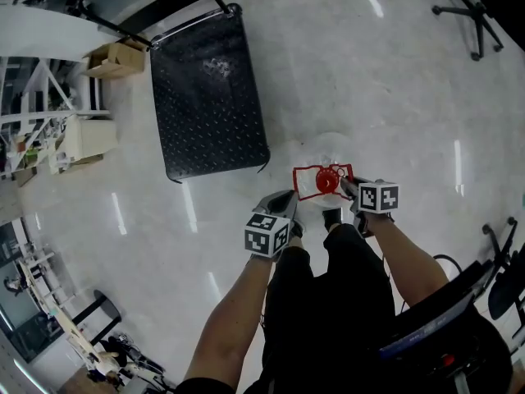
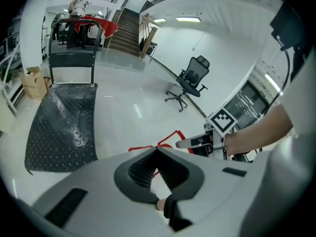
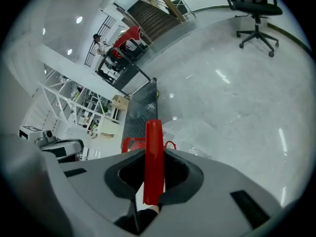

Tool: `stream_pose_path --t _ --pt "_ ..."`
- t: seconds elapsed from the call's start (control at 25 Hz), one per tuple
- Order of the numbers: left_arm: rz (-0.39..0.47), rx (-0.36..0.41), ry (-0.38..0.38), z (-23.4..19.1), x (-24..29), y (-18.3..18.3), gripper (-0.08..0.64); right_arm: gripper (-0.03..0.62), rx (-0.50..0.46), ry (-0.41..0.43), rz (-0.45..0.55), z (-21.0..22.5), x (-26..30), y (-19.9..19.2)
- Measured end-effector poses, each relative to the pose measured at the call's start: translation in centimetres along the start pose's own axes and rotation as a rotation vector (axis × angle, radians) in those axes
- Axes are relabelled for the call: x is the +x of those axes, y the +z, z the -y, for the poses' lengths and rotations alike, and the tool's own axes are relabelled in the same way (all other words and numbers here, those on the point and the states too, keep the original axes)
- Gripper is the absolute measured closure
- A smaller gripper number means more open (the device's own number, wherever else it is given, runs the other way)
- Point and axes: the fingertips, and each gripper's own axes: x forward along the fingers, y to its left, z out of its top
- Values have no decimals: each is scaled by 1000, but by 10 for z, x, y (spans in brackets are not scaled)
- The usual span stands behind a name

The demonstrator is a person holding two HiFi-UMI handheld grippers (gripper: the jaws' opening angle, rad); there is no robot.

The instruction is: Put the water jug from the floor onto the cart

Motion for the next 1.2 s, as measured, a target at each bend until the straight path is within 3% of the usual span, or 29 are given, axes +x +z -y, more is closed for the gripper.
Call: stream_pose_path --t 0.2,0.36,0.68,0.96,1.2 --pt "60 -30 28 -19 -42 11 560 532 -57 9 6 -46 -16 21" --pt "164 -75 32 -29 -88 32 560 532 -89 22 32 -87 -42 46" --pt "346 -76 79 -79 -200 59 560 532 -144 85 104 -197 -67 74" --pt "448 -65 153 -145 -299 55 560 532 -195 140 135 -314 -32 101" --pt "526 -110 219 -206 -369 35 560 532 -266 191 106 -423 31 109"
